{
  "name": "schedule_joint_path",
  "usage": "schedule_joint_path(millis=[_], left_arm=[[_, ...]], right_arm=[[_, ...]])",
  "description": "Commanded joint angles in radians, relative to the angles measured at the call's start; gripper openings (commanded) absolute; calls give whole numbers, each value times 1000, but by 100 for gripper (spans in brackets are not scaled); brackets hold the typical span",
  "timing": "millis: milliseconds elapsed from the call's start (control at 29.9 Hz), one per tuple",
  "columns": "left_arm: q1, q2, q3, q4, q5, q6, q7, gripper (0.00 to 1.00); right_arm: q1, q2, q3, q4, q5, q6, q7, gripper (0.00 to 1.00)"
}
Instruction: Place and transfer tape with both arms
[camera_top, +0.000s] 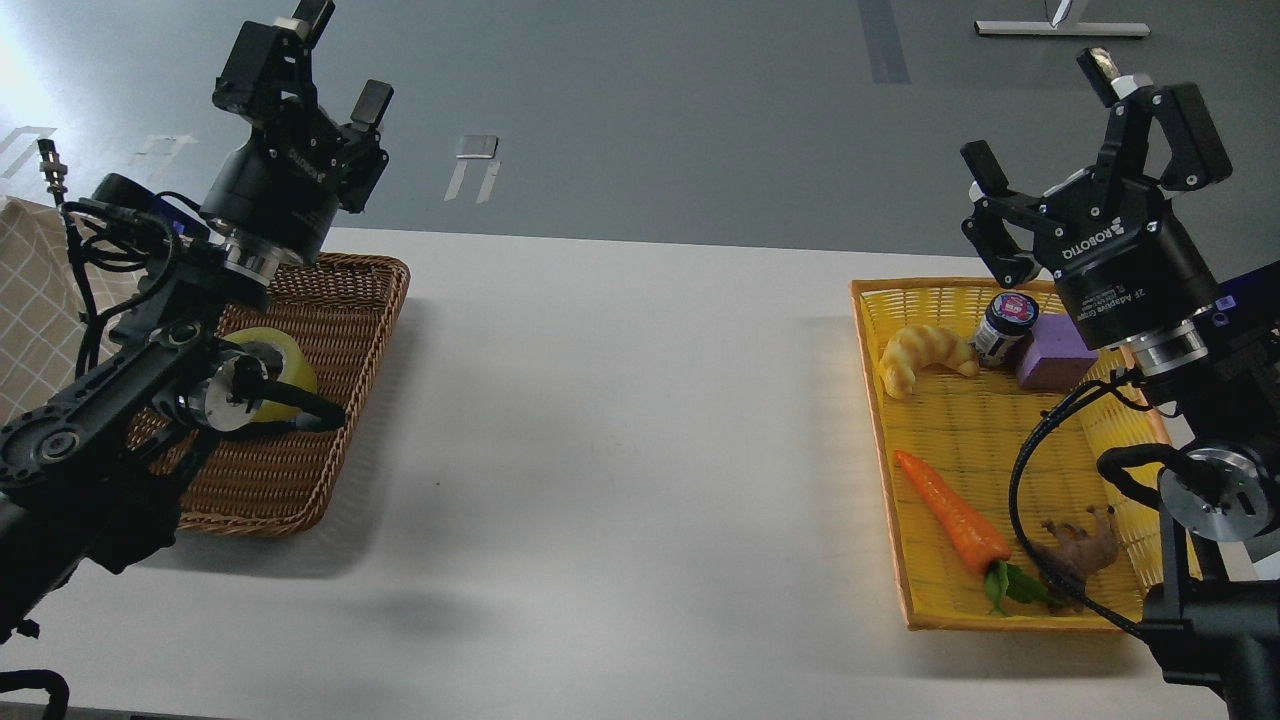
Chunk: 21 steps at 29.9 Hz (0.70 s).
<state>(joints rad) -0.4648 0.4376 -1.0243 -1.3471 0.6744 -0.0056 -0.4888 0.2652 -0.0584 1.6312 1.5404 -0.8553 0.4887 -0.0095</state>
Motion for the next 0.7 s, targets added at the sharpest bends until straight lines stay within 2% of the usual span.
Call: schedule_joint_path(millis=[0, 167, 301, 334, 401, 535, 668], left_arm=[[6, -105, -31, -7, -1, -46, 13, 98], [8, -166, -34, -9, -9, -131, 49, 98], [5, -212, -39, -9, -88, -166, 114, 98], [3, -236, -40, -9, -110, -171, 145, 98], [2, -287, -52, -9, -116, -165, 168, 98], [5, -361, -73, -7, -95, -157, 176, 98], [2, -361, -95, -6, -93, -159, 176, 98]], right_arm=[[35, 2, -1, -25, -1, 0, -13, 100], [78, 11, -8, -54, -1, 0, -41, 100], [108, 12, -53, -63, -2, 0, -41, 100], [114, 17, -59, -63, -2, 0, -41, 100], [121, 38, -59, -62, -2, 0, -41, 100], [144, 58, -59, -60, -1, 0, -41, 100], [163, 58, -50, -68, -2, 0, -36, 100]])
